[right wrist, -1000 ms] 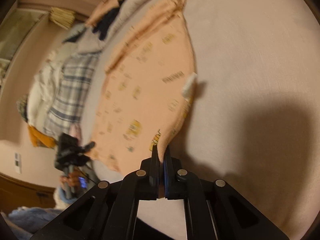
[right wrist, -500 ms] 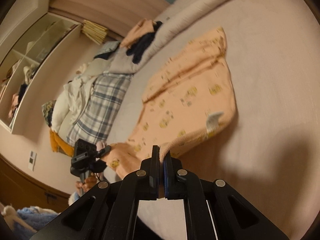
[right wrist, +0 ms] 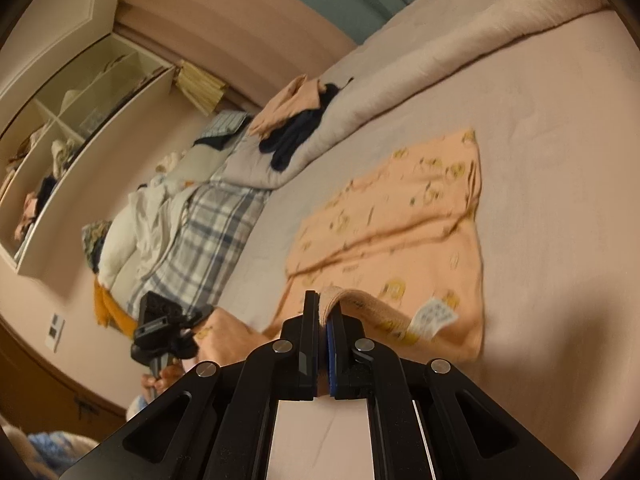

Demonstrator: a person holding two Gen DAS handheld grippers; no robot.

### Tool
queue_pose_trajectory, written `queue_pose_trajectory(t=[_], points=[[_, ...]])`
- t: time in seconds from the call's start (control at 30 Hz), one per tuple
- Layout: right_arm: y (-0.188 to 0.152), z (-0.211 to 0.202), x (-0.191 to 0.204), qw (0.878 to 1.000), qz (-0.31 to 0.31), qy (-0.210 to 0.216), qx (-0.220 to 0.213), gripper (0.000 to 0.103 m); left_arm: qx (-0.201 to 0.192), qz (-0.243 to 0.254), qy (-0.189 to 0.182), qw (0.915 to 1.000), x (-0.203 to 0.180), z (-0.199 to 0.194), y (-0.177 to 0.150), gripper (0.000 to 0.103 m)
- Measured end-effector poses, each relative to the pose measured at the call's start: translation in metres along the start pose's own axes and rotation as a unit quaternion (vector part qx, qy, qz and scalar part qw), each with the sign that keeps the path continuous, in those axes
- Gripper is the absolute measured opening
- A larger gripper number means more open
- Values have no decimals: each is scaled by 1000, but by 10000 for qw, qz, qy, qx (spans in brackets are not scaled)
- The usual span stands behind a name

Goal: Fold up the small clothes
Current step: 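Grasp the hem with the right gripper while the left gripper grasps the hem beside it, then fold the hem up toward the collar with both grippers and release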

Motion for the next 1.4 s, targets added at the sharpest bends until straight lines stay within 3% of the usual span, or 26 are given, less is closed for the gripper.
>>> queue_pose_trajectory(t=[0.2,0.53,0.83,1.1,1.17,1.27,1.3,1.37,1.4], points=[[41,13,-14,9996,-16,-66,-276,5,-130,-145,27,9998,-1,26,45,3],[87,50,-33,9996,26,-177,-209,5,-171,-468,253,9984,15,66,108,3],[120,75,-67,9967,351,-702,-216,5,-100,-711,677,9951,35,100,150,3],[116,100,-108,9879,950,-1172,363,5,371,-1217,1140,9853,72,137,157,4],[116,102,-115,9842,1143,-1263,482,5,413,-1475,1255,9802,83,141,163,4],[124,105,-132,9745,1941,-1030,462,5,181,-2349,1064,9660,103,139,173,4],[127,105,-137,9707,2195,-914,337,5,89,-2595,1013,9604,109,138,175,5],[136,99,-153,9576,2826,-551,-106,5,-162,-3186,1009,9424,127,134,177,16],[137,98,-160,9496,3085,-509,-247,5,-278,-3309,925,9387,130,132,178,20]])
Point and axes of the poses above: each gripper's, at about its wrist camera, not at the fingertips, and z roughly the way its jaws point, x to its left, y to its top, the point moved 3 cm from there along z, roughly the way its jaws point, and after that the axes turned 5 degrees about y, right-handed, at the moved point
